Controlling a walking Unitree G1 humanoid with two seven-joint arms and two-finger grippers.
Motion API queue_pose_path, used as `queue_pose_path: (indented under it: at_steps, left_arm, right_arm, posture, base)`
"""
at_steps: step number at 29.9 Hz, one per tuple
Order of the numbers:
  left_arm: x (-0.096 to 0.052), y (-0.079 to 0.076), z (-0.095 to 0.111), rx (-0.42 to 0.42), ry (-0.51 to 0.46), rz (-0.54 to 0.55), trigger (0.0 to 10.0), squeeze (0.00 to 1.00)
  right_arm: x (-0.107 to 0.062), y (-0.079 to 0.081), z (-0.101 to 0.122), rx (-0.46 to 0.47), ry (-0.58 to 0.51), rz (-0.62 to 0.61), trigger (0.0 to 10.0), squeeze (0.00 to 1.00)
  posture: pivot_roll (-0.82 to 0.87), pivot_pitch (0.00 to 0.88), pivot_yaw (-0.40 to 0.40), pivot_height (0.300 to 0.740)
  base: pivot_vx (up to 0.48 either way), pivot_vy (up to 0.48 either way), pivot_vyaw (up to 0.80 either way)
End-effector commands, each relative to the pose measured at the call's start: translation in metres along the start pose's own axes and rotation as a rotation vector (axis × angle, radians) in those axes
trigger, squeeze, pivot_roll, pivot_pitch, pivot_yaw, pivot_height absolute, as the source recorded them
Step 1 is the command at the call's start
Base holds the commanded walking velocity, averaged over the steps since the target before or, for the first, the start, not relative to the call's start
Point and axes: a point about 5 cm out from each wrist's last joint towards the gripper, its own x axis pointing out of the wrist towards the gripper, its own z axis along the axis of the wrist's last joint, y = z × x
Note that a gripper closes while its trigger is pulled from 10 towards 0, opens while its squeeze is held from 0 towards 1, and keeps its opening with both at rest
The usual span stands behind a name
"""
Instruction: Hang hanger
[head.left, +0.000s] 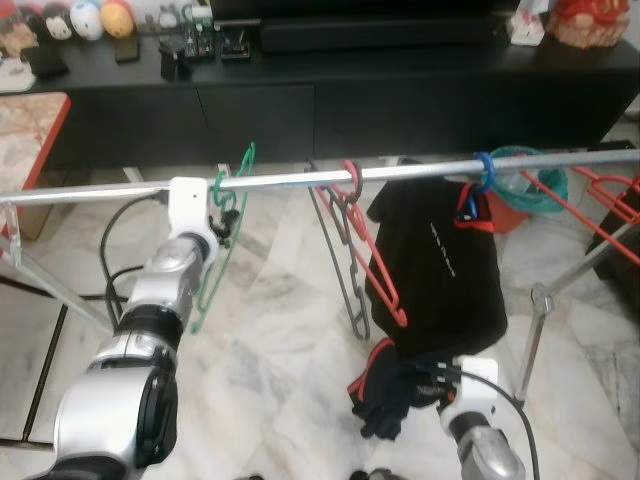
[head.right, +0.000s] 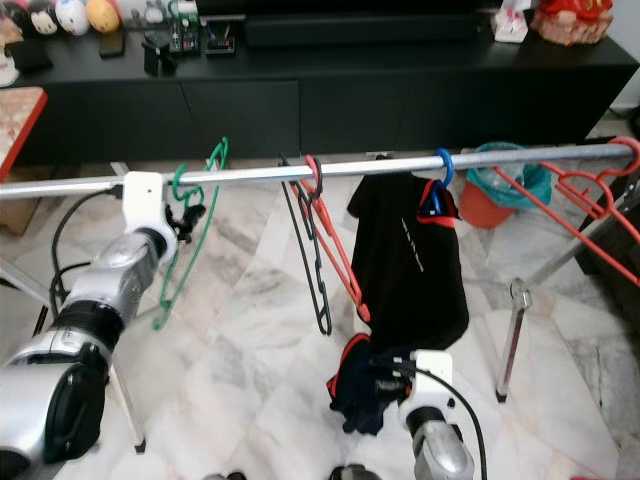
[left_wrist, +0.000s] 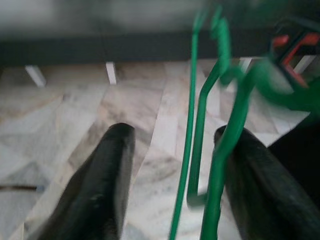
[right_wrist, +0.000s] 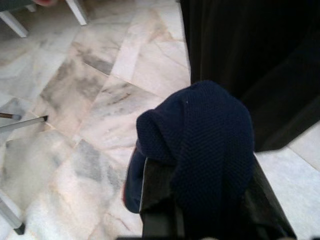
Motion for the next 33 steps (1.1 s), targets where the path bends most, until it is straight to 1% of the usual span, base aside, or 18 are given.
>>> queue_pose_path:
  at_steps: [1, 4, 5, 8, 10, 11, 12, 14, 16, 18, 19, 22, 23, 24, 25, 28, 31, 33]
  left_arm:
    - [-0.002, 0.002, 0.000, 0.009, 0.006, -0.002, 10.0, 1.00]
    - [-0.015, 0.008, -0.001, 0.024, -0.013, -0.013, 10.0, 1.00]
    - [-0.015, 0.008, -0.001, 0.024, -0.013, -0.013, 10.0, 1.00]
    - [-0.033, 0.012, -0.001, 0.055, -0.030, -0.021, 10.0, 1.00]
    - [-0.048, 0.009, 0.003, 0.056, -0.095, -0.054, 10.0, 1.00]
    - [-0.057, 0.004, 0.006, 0.024, -0.170, -0.089, 10.0, 0.00]
    - [-0.057, 0.004, 0.006, 0.024, -0.170, -0.089, 10.0, 0.00]
    - [-0.066, -0.001, 0.002, 0.011, -0.211, -0.101, 10.0, 0.00]
    - [-0.074, -0.004, -0.005, 0.027, -0.218, -0.108, 10.0, 0.00]
    - [-0.086, -0.005, -0.016, 0.035, -0.213, -0.077, 10.0, 0.00]
    - [-0.086, -0.005, -0.016, 0.035, -0.213, -0.077, 10.0, 0.00]
    - [-0.101, 0.002, -0.032, 0.070, -0.229, 0.028, 10.0, 0.00]
    - [-0.105, 0.008, -0.041, 0.109, -0.223, 0.084, 10.0, 0.00]
    - [-0.106, 0.013, -0.050, 0.110, -0.214, 0.124, 10.0, 0.00]
    - [-0.107, 0.014, -0.053, 0.107, -0.212, 0.133, 10.0, 0.00]
    - [-0.106, 0.019, -0.065, 0.149, -0.170, 0.151, 10.0, 0.00]
    - [-0.104, 0.020, -0.071, 0.136, -0.153, 0.161, 10.0, 0.00]
    - [-0.100, 0.015, -0.075, 0.135, -0.149, 0.155, 10.0, 0.00]
  right_arm:
    - [-0.001, 0.000, -0.003, 0.008, 0.013, -0.006, 10.0, 0.00]
    - [0.007, 0.003, 0.002, 0.010, 0.016, 0.002, 10.0, 0.00]
    - [0.007, 0.003, 0.002, 0.010, 0.016, 0.002, 10.0, 0.00]
    - [0.016, 0.007, 0.008, 0.013, 0.018, 0.008, 10.0, 0.00]
    - [0.022, 0.011, 0.013, 0.017, 0.018, 0.012, 10.0, 0.00]
    - [0.025, 0.012, 0.015, 0.018, 0.017, 0.012, 10.0, 0.00]
    - [0.025, 0.012, 0.015, 0.018, 0.017, 0.012, 10.0, 0.00]
    - [0.028, 0.014, 0.017, 0.020, 0.019, 0.010, 10.0, 0.00]
    - [0.030, 0.015, 0.019, 0.021, 0.019, 0.006, 10.0, 0.00]
    - [0.033, 0.015, 0.021, 0.029, 0.017, -0.006, 10.0, 0.00]
    - [0.033, 0.015, 0.021, 0.029, 0.017, -0.006, 10.0, 0.00]
    - [0.035, 0.014, 0.023, 0.042, 0.014, -0.020, 10.0, 0.00]
    - [0.036, 0.014, 0.024, 0.040, 0.015, -0.022, 10.0, 0.00]
    - [0.037, 0.014, 0.025, 0.038, 0.016, -0.023, 10.0, 0.00]
    - [0.037, 0.014, 0.025, 0.038, 0.016, -0.024, 10.0, 0.00]
    - [0.039, 0.014, 0.027, 0.035, 0.015, -0.025, 10.0, 0.00]
    - [0.040, 0.013, 0.029, 0.034, 0.012, -0.031, 10.0, 0.00]
    - [0.042, 0.012, 0.033, 0.039, 0.003, -0.043, 10.0, 0.00]
  posture:
    - [-0.08, 0.109, -0.012, 0.740]
    - [-0.05, 0.068, -0.018, 0.740]
    - [-0.05, 0.068, -0.018, 0.740]
    - [-0.03, 0.037, -0.020, 0.740]
    - [-0.03, 0.008, -0.018, 0.740]
    - [-0.02, 0.000, -0.018, 0.740]
    - [-0.02, 0.000, -0.018, 0.740]
    - [-0.02, 0.000, -0.015, 0.740]
    - [-0.03, 0.000, -0.014, 0.740]
    - [-0.03, 0.000, -0.012, 0.740]
    - [-0.03, 0.000, -0.012, 0.740]
    - [-0.02, 0.000, -0.013, 0.740]
    - [-0.02, 0.000, -0.016, 0.740]
    - [-0.02, 0.000, -0.019, 0.740]
    - [-0.02, 0.000, -0.019, 0.740]
    - [-0.02, 0.000, -0.022, 0.740]
    - [-0.02, 0.000, -0.023, 0.740]
    - [-0.02, 0.000, -0.020, 0.740]
  base:
    - [0.000, 0.000, 0.00]
    - [0.000, 0.000, 0.00]
    - [0.000, 0.000, 0.00]
    - [0.000, 0.000, 0.00]
    - [0.000, 0.000, 0.00]
    - [0.000, 0.000, 0.00]
    - [0.000, 0.000, 0.00]
    - [0.000, 0.000, 0.00]
    - [0.000, 0.000, 0.00]
    - [0.000, 0.000, 0.00]
    - [0.000, 0.000, 0.00]
    - [0.000, 0.000, 0.00]
    - [0.000, 0.000, 0.00]
    - [0.000, 0.000, 0.00]
    - [0.000, 0.000, 0.00]
    - [0.000, 0.000, 0.00]
    - [0.000, 0.000, 0.00]
    - [-0.124, 0.000, 0.00]
